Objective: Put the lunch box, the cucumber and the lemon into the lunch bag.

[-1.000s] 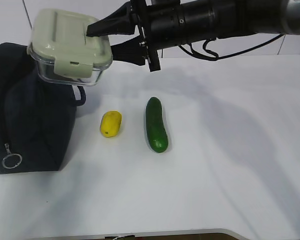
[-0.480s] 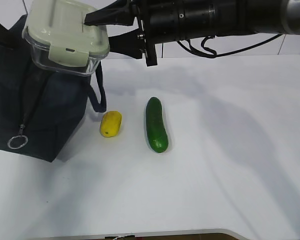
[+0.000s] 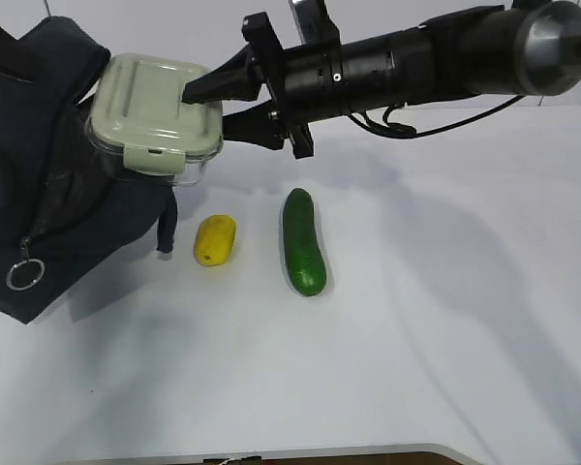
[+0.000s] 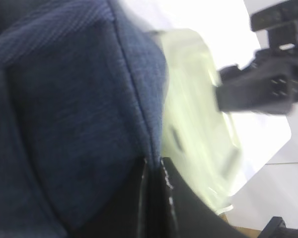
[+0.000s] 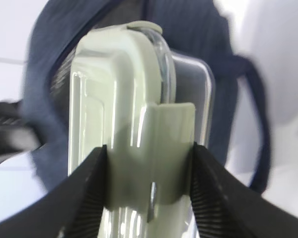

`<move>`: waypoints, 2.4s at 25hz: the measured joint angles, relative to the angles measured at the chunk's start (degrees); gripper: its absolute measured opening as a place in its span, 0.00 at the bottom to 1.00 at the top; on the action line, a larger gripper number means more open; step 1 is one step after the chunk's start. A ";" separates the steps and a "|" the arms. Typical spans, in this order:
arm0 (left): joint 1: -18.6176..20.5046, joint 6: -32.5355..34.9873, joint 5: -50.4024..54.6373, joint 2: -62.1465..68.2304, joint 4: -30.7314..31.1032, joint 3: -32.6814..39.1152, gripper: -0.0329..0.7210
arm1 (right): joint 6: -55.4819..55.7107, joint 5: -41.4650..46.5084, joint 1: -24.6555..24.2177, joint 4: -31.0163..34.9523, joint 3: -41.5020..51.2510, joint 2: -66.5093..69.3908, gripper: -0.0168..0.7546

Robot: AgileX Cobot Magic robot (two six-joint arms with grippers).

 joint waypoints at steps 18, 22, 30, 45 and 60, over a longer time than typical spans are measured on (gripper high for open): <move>-2.94 0.63 0.01 2.24 0.27 0.00 0.03 | -3.26 -6.18 5.87 2.89 -0.11 3.83 0.51; -2.94 0.72 -0.68 2.83 0.27 0.00 0.03 | -5.41 -9.87 6.70 3.22 -0.50 3.92 0.51; -2.94 1.92 -1.70 5.59 -0.06 0.00 0.03 | -10.42 -13.24 8.42 8.10 -1.02 6.45 0.51; -2.94 4.32 -1.90 9.36 -0.94 0.00 0.03 | -12.41 -15.72 10.87 12.47 -2.99 13.01 0.51; -3.07 4.57 -2.06 9.84 -0.94 -0.09 0.03 | -12.46 -15.72 10.84 12.55 -2.99 13.40 0.53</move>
